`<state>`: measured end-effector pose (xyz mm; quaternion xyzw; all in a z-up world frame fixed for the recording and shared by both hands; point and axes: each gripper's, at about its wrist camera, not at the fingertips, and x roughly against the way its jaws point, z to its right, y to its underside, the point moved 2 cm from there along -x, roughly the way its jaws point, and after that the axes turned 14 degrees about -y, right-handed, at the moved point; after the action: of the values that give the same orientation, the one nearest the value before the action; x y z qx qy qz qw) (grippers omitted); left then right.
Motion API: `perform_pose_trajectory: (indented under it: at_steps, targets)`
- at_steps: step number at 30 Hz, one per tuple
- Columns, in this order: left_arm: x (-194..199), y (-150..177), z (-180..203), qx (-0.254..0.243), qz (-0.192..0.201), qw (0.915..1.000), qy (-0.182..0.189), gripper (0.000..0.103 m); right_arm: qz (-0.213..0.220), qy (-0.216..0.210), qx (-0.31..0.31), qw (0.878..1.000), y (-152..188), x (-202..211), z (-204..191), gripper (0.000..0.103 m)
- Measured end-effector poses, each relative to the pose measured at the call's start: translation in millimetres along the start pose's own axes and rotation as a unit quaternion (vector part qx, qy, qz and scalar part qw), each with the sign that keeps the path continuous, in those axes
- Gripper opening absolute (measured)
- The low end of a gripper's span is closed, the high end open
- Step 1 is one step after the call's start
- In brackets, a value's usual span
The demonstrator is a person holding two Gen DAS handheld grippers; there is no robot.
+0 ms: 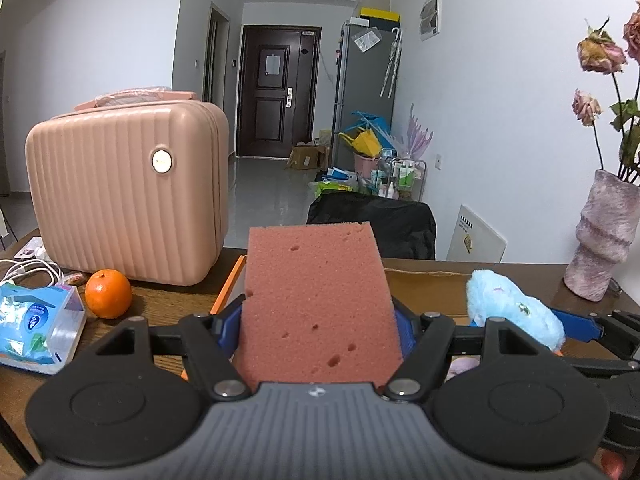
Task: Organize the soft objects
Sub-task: 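Carry the sponge and plush with both tools over the open cardboard box, then open the left tool dropping the sponge into the box while the right tool releases the plush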
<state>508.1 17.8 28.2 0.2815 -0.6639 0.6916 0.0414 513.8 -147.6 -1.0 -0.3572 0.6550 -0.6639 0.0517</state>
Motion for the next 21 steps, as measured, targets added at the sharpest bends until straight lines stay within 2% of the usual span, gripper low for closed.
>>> perform_pose_trajectory:
  at_steps: [6, 14, 16, 17, 18, 20, 21]
  targets:
    - [-15.1, 4.8, -0.3, -0.005, -0.014, 0.9998, -0.012, 0.072, -0.003, 0.000, -0.008, 1.000, 6.9, -9.0, 4.6, 0.064]
    - [-24.2, 7.9, -1.7, -0.007, -0.025, 0.9996, -0.008, 0.073, 0.002, 0.001, -0.011, 1.000, 13.3, -14.7, 8.5, 0.068]
    - [-24.4, 7.9, -2.6, -0.005, -0.026, 0.9996, -0.010, 0.082, 0.003, 0.003, -0.011, 1.000, 13.9, -14.8, 9.1, 0.069]
    - [-23.2, 7.9, -2.5, -0.004, -0.025, 0.9996, -0.011, 0.084, 0.004, 0.004, -0.010, 1.000, 13.9, -14.7, 9.2, 0.072]
    - [-22.5, 7.9, -2.9, -0.003, -0.023, 0.9996, -0.015, 0.089, 0.005, 0.005, -0.011, 1.000, 13.6, -14.1, 9.4, 0.082]
    - [-22.1, 7.3, -3.4, -0.002, -0.021, 0.9996, -0.021, 0.098, 0.012, 0.009, -0.012, 1.000, 13.1, -11.9, 10.4, 0.094]
    - [-21.6, 7.0, -4.0, -0.001, -0.019, 0.9995, -0.024, 0.101, 0.014, 0.011, -0.012, 1.000, 12.7, -10.9, 10.8, 0.098]
